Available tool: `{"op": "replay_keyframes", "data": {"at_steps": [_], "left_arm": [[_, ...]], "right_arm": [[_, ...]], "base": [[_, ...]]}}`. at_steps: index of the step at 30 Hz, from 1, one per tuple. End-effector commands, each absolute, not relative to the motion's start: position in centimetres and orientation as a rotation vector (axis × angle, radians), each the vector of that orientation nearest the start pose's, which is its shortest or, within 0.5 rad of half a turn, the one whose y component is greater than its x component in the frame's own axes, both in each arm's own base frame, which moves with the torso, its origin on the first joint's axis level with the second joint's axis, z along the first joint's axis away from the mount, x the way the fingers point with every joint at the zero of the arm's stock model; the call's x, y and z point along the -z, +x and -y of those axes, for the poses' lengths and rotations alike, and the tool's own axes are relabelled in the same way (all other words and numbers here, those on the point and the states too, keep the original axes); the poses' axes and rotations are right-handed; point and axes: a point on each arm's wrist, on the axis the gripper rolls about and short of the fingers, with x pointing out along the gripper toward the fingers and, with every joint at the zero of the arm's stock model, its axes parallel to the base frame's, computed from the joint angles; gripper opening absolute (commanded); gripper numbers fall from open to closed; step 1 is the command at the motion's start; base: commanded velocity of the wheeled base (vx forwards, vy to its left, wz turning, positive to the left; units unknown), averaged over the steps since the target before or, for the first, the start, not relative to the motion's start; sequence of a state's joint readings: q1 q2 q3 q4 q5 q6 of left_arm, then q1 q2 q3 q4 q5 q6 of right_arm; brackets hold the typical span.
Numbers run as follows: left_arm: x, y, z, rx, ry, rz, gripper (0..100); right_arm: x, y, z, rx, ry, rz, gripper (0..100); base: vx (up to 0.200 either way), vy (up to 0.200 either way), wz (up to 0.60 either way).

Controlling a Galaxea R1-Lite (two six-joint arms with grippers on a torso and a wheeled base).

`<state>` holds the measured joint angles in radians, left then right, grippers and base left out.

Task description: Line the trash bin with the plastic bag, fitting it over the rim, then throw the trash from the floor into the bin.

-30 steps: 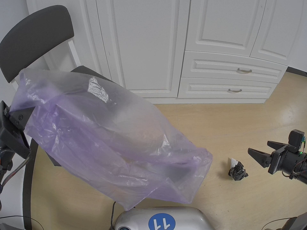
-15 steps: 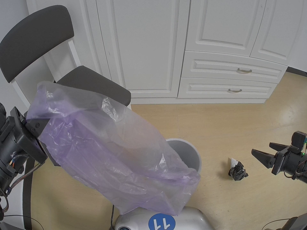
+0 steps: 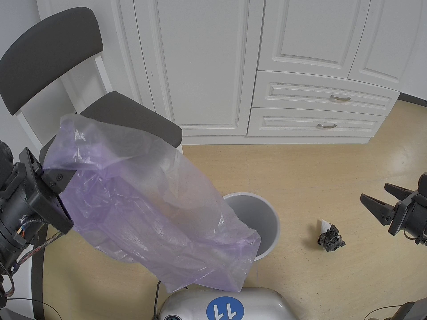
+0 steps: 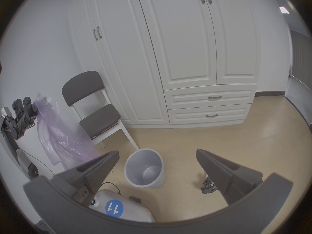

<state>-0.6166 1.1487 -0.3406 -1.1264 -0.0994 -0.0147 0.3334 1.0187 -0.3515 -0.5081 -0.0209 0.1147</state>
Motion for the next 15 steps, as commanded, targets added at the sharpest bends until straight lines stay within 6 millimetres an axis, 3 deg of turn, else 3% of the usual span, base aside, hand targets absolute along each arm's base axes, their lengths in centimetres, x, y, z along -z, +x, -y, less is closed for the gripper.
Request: {"op": "replay_keyframes", "data": {"at_steps": [1,6,15], "left_arm": [[-23.2,12.0,8.9,0.717,-0.098,0.315,0],[-23.4,11.7,9.0,0.734,-0.102,0.326,0],[-23.7,11.4,9.2,0.723,-0.105,0.337,0]], "right_arm": [[-19.4,11.8,-4.2,-0.298,0.087,-0.155,100],[-19.7,11.7,-4.8,-0.279,0.088,-0.134,100],[-20.3,13.9,-6.8,-0.146,0.098,-0.035,100]], "base": [[0.0,0.0,0.0],[0.0,0.0,0.0],[0.0,0.0,0.0]]}}
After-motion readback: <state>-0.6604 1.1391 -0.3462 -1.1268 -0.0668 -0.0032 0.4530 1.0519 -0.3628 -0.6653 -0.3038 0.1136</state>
